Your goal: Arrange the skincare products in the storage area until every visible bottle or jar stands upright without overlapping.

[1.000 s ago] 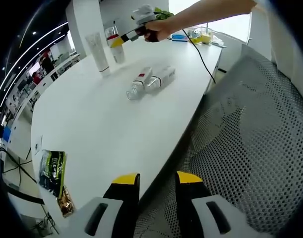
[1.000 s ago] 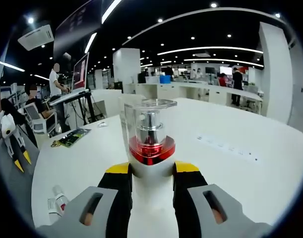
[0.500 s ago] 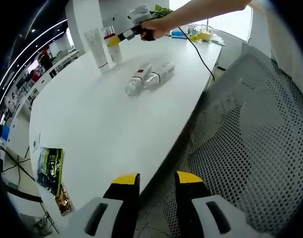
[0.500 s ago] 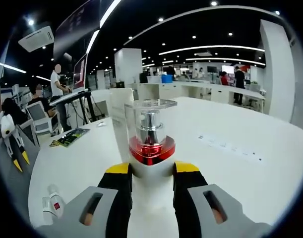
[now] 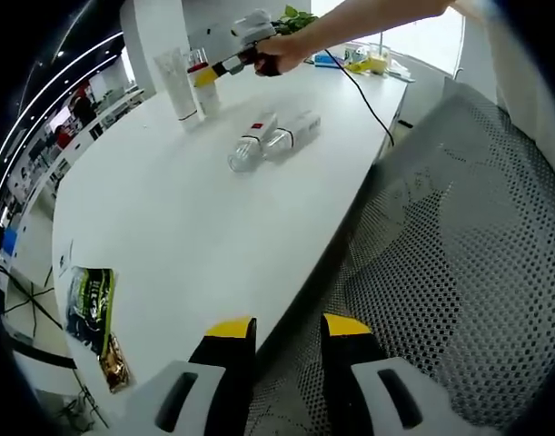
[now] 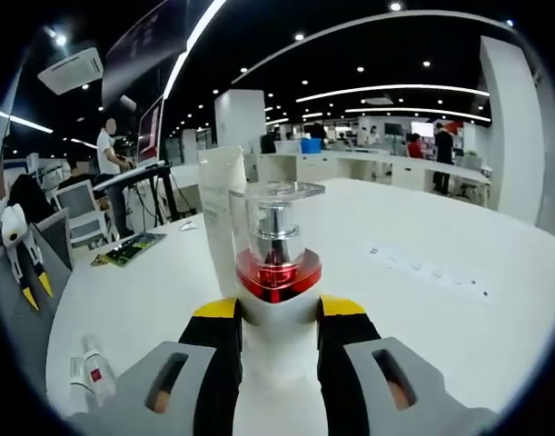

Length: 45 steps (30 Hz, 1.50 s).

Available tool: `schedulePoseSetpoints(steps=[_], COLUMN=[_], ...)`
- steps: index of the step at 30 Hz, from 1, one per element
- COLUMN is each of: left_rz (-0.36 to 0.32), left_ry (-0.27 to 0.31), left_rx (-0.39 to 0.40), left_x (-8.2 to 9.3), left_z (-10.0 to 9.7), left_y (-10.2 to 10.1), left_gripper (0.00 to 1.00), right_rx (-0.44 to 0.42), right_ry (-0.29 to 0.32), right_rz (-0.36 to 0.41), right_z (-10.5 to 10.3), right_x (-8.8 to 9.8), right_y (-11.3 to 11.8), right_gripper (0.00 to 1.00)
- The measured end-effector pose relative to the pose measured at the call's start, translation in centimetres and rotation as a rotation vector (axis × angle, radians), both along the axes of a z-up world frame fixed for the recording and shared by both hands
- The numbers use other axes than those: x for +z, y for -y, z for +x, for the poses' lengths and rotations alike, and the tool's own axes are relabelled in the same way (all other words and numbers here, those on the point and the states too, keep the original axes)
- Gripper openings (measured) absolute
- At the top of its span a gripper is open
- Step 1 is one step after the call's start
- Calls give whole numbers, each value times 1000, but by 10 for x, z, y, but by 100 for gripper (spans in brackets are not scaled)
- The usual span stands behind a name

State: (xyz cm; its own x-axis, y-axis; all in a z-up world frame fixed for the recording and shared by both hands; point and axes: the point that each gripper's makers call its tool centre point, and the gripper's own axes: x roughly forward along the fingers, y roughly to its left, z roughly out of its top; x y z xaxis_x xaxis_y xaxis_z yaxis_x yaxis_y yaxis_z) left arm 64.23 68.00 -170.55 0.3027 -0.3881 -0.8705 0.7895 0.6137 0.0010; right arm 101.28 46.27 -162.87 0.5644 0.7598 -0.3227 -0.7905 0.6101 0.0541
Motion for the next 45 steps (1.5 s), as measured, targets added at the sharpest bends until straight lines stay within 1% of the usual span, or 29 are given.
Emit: schedulePoseSetpoints(steps=[6, 14, 24, 32, 45], left_rz=[2, 5, 12, 15, 22], left_ry=[-5, -9, -18, -17, -13], left_rx=[1, -1, -5, -3, -4], left_x=[-1, -1, -2, -2, -3], left_z=[-1, -1, -2, -2, -2], left_y=[0, 0, -1, -2, -3], left_gripper=[29, 29, 28, 28, 28], right_rx=[15, 47, 47, 38, 31], right_ry=[25, 53, 71, 75, 75], right_rz=[16, 4, 17, 26, 15], right_z=[1, -9, -5, -5, -3], right_x=[-1, -1, -1, 0, -2], right_y=[2, -1, -7, -9, -10], right_gripper=[29, 29, 29, 29, 30])
